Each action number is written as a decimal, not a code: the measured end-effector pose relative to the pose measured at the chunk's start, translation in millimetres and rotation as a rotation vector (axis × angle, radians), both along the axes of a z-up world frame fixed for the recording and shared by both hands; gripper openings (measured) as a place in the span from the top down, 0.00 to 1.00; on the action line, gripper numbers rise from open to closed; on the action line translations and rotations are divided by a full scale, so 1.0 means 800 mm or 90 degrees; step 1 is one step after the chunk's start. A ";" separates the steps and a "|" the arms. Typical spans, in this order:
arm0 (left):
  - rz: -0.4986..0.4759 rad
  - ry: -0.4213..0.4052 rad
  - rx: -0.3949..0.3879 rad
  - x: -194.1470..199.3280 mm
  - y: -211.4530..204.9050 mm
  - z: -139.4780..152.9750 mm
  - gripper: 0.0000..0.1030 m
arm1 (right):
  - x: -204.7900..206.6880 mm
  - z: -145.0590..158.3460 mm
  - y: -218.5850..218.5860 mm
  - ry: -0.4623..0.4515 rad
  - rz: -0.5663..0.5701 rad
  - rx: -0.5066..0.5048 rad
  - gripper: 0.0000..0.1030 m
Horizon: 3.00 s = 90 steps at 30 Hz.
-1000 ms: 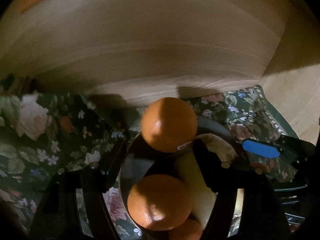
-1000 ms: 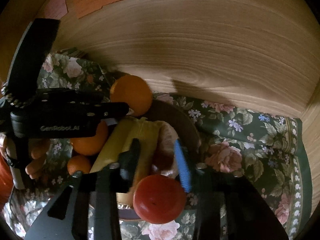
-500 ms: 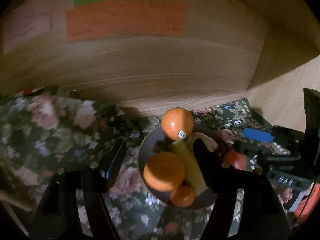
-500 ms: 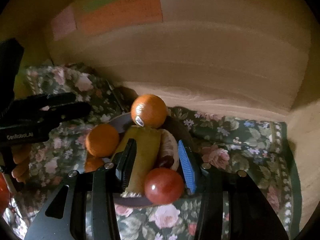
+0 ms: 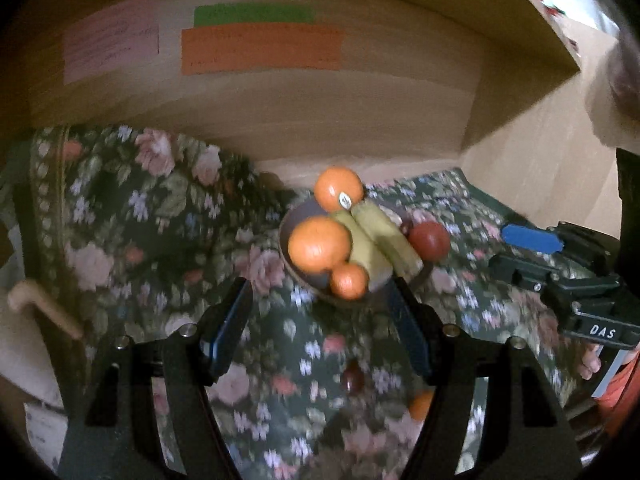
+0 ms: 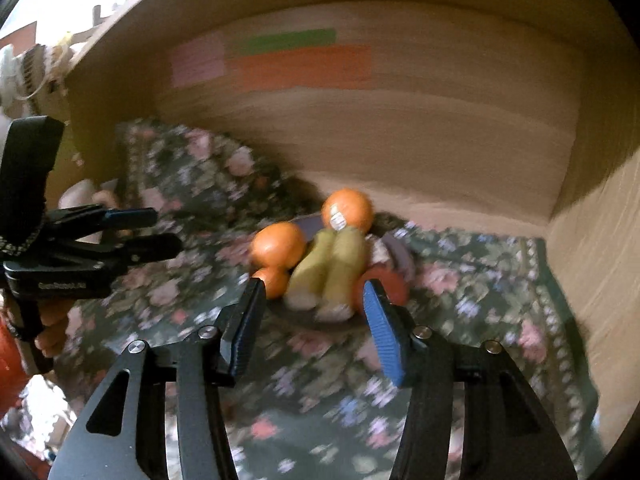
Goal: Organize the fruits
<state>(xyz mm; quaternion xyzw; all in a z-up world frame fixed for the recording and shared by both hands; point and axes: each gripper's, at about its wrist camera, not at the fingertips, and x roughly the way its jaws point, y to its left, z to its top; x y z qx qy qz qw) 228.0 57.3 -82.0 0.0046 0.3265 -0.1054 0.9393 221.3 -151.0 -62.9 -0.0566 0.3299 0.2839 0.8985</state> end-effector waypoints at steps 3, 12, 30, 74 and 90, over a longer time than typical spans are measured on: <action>-0.010 0.013 -0.001 -0.020 -0.001 -0.014 0.33 | -0.021 -0.017 0.012 0.021 0.017 0.003 0.54; -0.015 0.069 -0.011 -0.050 0.010 -0.059 0.34 | -0.058 -0.077 0.051 0.089 0.061 -0.020 0.54; -0.063 0.111 0.040 -0.029 -0.023 -0.094 0.65 | -0.044 -0.085 0.036 0.106 0.037 -0.011 0.70; -0.089 0.088 0.001 0.119 -0.053 -0.041 0.85 | 0.114 -0.047 0.041 0.060 0.030 -0.047 0.69; -0.089 0.098 -0.001 0.135 -0.054 -0.052 0.81 | 0.137 -0.069 0.059 0.079 0.052 -0.059 0.69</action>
